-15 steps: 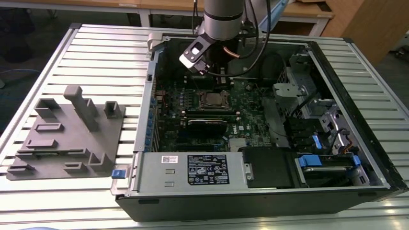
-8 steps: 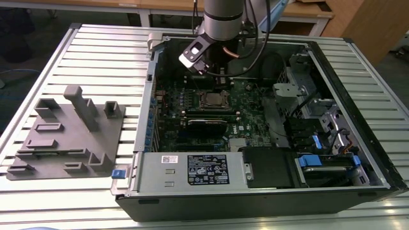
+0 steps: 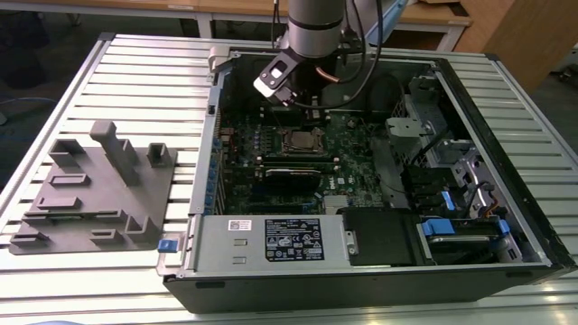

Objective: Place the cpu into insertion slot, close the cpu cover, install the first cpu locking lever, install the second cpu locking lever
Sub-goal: 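Close the cpu cover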

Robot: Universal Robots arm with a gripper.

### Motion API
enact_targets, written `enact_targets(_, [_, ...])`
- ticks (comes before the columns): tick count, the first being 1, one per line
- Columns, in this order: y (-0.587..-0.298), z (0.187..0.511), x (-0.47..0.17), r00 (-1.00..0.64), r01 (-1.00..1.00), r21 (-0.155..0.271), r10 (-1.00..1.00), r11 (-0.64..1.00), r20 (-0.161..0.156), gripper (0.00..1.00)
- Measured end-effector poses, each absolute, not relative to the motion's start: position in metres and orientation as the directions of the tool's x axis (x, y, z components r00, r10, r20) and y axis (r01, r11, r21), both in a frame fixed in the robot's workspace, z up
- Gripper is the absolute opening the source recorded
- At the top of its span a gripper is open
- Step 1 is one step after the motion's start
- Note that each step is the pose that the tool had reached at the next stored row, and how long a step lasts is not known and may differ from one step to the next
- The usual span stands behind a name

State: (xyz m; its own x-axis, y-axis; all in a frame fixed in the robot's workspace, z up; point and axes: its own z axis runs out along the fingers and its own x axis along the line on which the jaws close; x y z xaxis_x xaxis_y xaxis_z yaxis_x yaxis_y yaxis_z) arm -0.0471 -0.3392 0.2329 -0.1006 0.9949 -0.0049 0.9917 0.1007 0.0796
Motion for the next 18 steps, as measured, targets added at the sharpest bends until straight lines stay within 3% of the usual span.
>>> enact_targets(18, [-0.3392, 0.2296, -0.0471, -0.405, 0.911, 0.077, 0.914, 0.404, -0.011, 0.11])
